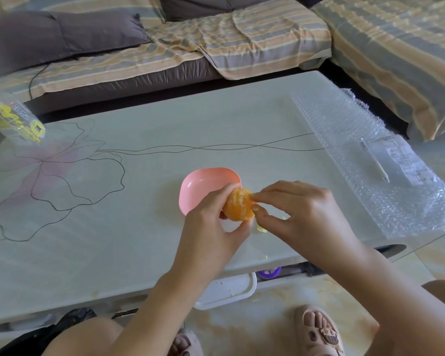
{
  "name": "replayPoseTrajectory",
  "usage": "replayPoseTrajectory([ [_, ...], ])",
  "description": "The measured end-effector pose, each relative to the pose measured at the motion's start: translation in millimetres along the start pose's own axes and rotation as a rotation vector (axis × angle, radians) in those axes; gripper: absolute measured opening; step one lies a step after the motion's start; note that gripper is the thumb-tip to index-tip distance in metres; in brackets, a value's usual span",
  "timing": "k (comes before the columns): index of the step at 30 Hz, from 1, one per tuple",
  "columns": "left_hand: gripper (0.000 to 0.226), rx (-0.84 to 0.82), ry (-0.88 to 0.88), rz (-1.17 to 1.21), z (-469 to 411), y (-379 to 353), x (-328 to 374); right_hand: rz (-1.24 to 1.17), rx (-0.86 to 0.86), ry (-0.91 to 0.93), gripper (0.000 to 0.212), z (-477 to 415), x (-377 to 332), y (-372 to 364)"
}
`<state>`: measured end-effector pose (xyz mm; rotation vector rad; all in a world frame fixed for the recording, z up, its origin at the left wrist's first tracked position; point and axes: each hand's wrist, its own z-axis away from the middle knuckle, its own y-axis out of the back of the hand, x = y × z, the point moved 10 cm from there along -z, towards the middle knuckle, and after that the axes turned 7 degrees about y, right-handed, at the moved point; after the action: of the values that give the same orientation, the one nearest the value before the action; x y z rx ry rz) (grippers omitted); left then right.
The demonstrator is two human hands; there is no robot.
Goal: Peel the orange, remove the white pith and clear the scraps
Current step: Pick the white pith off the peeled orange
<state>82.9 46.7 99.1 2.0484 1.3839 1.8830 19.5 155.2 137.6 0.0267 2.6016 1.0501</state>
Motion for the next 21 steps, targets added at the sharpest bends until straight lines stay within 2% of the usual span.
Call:
replayPoseTrajectory([
  [4, 0.038, -0.006, -0.011, -0.015, -0.5, -0.5, 2.5, 0.04, 0.04, -0.014, 0.022, 1.5, 0.1, -0.8],
  [11, 0.028, -0.043, 0.023, 0.048, -2.2, -3.7, 1.5, 0.069, 0.055, -0.047, 0.011, 0.5, 1.1, -0.1],
  [17, 0.035, -0.045, 0.012, 0.069, -1.6, -4.2, 3.1, 0.105, 0.056, -0.029, 0.019, -0.6, 0.0, 4.1],
  [21, 0.041, -0.049, 0.005, 0.083, -1.5, -3.6, 4.6, 0.011, 0.054, -0.101, 0.013, -2.3, 7.7, 8.2],
])
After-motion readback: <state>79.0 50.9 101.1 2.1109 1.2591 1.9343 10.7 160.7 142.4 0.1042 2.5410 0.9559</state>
